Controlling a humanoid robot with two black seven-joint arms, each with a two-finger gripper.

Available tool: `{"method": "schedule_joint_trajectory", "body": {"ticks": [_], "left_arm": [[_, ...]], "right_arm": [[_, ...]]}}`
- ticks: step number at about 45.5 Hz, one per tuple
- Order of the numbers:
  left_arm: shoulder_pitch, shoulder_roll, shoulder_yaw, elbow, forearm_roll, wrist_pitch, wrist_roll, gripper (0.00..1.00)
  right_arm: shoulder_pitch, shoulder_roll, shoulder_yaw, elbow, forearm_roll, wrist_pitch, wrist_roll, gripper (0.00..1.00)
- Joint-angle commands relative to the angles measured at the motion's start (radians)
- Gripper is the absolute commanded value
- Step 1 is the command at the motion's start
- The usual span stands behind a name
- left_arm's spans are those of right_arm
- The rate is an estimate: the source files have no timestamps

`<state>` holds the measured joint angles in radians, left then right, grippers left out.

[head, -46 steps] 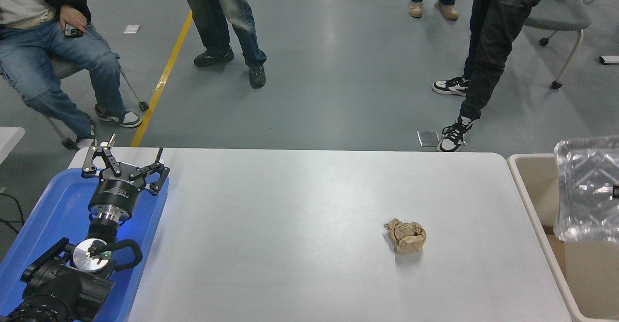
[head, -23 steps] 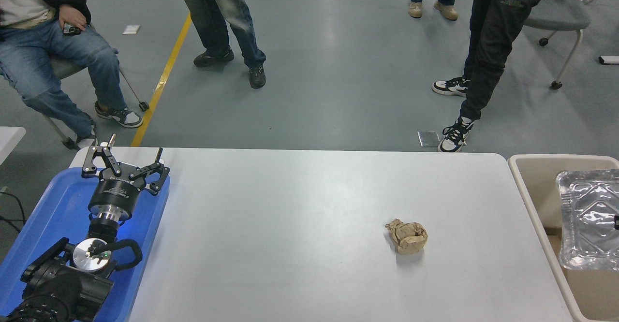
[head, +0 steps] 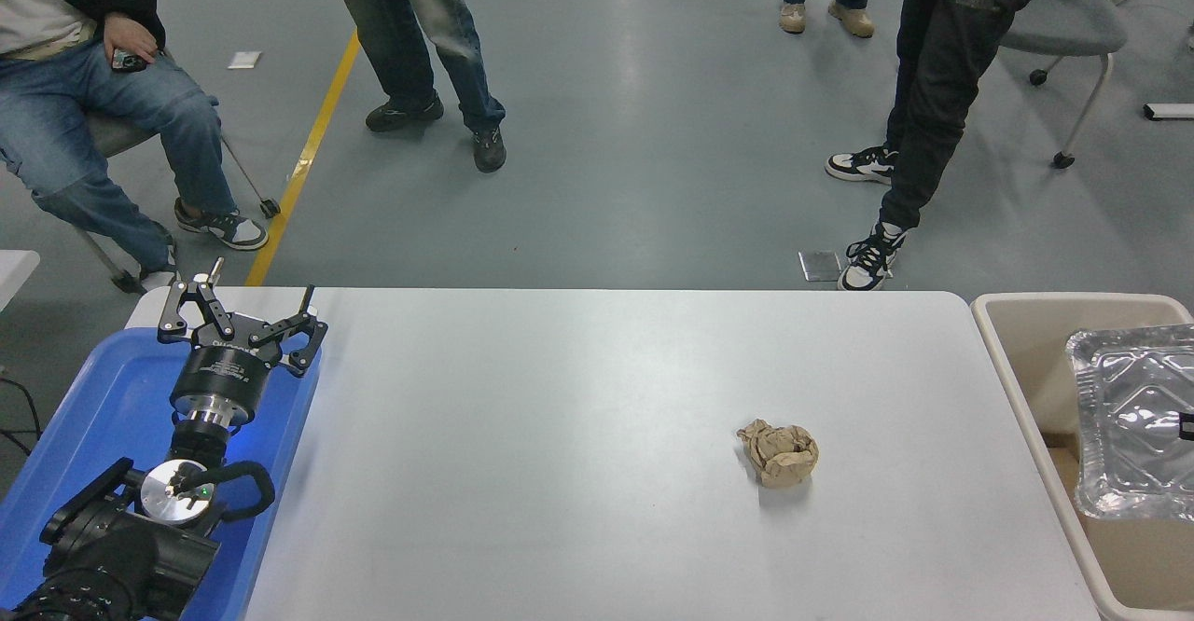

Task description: Pick up foil plate and place in dustbin

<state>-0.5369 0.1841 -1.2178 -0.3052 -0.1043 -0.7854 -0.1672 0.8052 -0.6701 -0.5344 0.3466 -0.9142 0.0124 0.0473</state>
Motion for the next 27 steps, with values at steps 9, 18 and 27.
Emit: {"method": "schedule_joint_trajectory", "body": {"ticks": [9,18,27], "left_arm": [[0.000,0.000,0.000,0.000,0.000,0.000,0.000,0.99],[0.000,0.000,0.000,0.000,0.000,0.000,0.000,0.99],[0.000,0.000,0.000,0.000,0.000,0.000,0.000,0.99]], "right_arm": [[-0.001,0.003,0.007,0.002,0.006,0.000,-0.006,1.00],[-0.003,0.003,0.010,0.002,0.006,0.001,-0.015,1.00],[-0.003,0.004,0.010,0.002,0.008,0.000,-0.015,1.00]]}}
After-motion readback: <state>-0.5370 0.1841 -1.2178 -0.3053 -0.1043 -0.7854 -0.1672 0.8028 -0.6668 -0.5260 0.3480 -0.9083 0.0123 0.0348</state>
